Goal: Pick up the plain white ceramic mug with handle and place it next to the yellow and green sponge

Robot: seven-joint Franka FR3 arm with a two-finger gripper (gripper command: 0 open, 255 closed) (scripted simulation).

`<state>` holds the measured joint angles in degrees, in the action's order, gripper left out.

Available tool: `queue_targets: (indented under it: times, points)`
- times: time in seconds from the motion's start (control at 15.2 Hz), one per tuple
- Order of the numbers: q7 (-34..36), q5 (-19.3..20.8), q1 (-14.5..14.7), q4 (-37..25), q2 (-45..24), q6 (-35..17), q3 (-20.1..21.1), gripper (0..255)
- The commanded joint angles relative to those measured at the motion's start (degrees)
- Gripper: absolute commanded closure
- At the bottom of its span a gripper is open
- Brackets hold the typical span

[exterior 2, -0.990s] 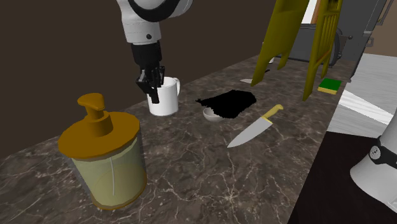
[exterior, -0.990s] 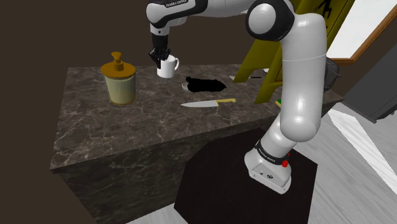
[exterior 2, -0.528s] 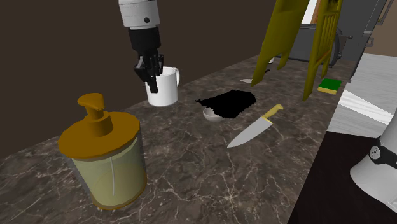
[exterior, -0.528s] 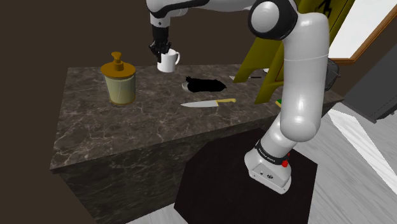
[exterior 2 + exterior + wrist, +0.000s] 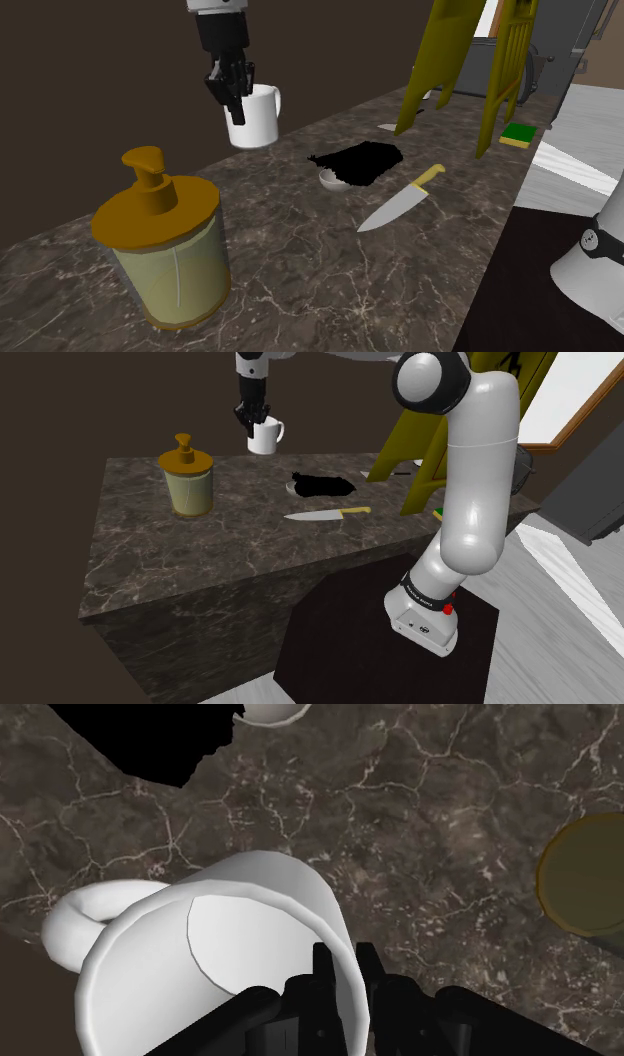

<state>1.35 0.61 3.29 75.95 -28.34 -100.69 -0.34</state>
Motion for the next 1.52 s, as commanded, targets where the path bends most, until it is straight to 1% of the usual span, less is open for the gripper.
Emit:
queue_targets:
  times: [0.0,0.79,0.92,1.06,1.25,1.45]
  points:
    - [-0.1,0.0,0.0,-1.3,0.2,1.5,0.0,255]
    - [-0.2,0.0,0.0,-12.3,-1.0,11.3,0.0,255]
    - [-1.8,-0.1,-1.3,-4.6,3.9,8.5,-0.5,255]
    - [-3.5,-0.1,-2.5,1.7,8.2,6.4,-1.0,255]
    - [-6.2,0.0,-4.2,9.7,13.7,3.9,-2.0,255]
    - [-9.0,0.1,-5.9,16.3,18.5,2.1,-3.1,255]
